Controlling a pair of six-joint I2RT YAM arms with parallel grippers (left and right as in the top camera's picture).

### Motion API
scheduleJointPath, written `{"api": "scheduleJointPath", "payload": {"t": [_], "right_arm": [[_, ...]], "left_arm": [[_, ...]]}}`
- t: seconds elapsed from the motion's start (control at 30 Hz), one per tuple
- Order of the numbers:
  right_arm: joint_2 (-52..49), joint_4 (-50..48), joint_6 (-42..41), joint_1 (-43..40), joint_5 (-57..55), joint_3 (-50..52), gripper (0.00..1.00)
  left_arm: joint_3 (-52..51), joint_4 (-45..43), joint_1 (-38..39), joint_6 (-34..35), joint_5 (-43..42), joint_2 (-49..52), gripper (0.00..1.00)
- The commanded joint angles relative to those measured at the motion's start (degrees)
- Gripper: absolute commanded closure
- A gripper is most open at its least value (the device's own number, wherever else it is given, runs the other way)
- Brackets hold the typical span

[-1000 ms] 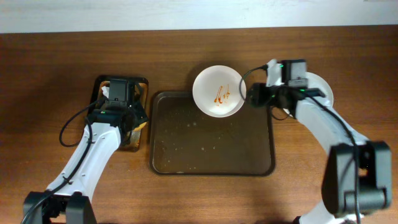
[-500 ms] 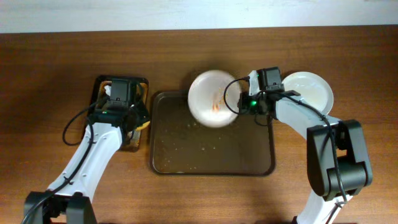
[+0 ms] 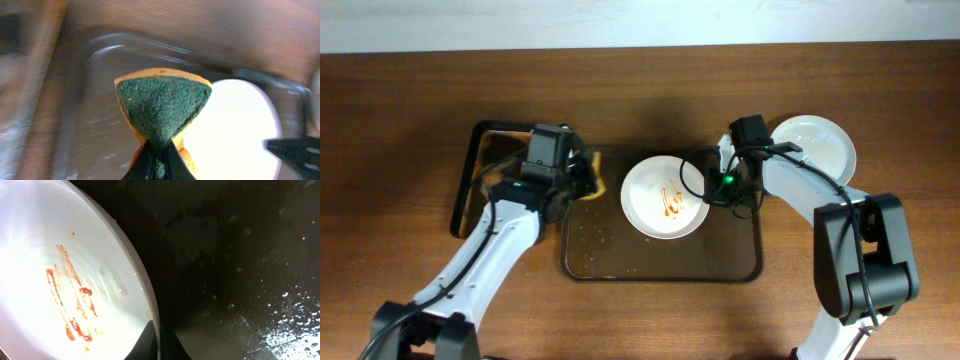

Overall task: Clean dirty plates on tray and stack at the side
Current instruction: 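Scrub the last plate with the sponge in the left gripper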

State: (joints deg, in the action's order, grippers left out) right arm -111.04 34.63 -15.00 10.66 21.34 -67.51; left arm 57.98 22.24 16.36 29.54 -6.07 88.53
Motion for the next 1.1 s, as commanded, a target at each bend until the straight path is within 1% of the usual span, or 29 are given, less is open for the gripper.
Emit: {"api": "scheduleJointPath", "payload": {"t": [0.0,0.1,0.2,0.23,0.27,0.43,0.53,0.6,0.7,0.83,0.97,1.07], "right_arm": [[0.11,0.52,-0.35,0.26,-0.57,0.42,0.96],[0.11,0.55,-0.33,0.26,-0.57,0.42,0.96],[0.11,0.52,-0.33,0.26,-0.57,0.42,0.96],[0.11,0.52,-0.33,0.26,-0.59,0.42,0.96],[0.11,0.55,-0.33,0.26,-0.59,0.42,0.96],[0.11,0.55,-0.31,0.26,-0.61,0.42,0.96],[0.11,0.52,-0.31,0.26,-0.61,0.42,0.96],[0.11,0.52,-0.31,0.26,-0.61,0.42,0.96],[0.11,0.52,-0.33,0.26,-0.63,0.42,0.96],[0.11,0.52,-0.33,0.26,-0.61,0.42,0.96],[0.11,0.52,-0.33,0.26,-0.61,0.42,0.96],[0.11,0.57,-0.33,0.26,-0.59,0.42,0.96]], "left_arm": [[-0.17,-4.76,2.91,-0.22,-11.47,4.09,1.00],[-0.17,-8.96,4.83,1.73,-15.72,7.63,1.00],[-0.17,-14.40,6.43,1.57,-21.14,11.26,1.00],[-0.17,-15.78,6.84,0.44,-22.16,12.41,1.00],[-0.17,-17.11,7.34,-0.94,-22.93,13.79,1.00],[-0.17,-20.79,9.44,-0.31,-23.10,17.64,1.00],[-0.17,-22.25,9.79,2.47,-23.08,17.66,1.00],[-0.17,-22.51,9.79,6.99,-23.08,17.77,1.00],[-0.17,-22.69,9.90,11.67,-23.10,18.43,1.00],[-0.17,-22.93,11.15,13.99,-23.12,20.31,1.00],[-0.17,-26.23,13.92,14.84,-22.97,21.42,1.00],[-0.17,-26.38,15.19,18.91,-21.05,21.42,1.00]]}}
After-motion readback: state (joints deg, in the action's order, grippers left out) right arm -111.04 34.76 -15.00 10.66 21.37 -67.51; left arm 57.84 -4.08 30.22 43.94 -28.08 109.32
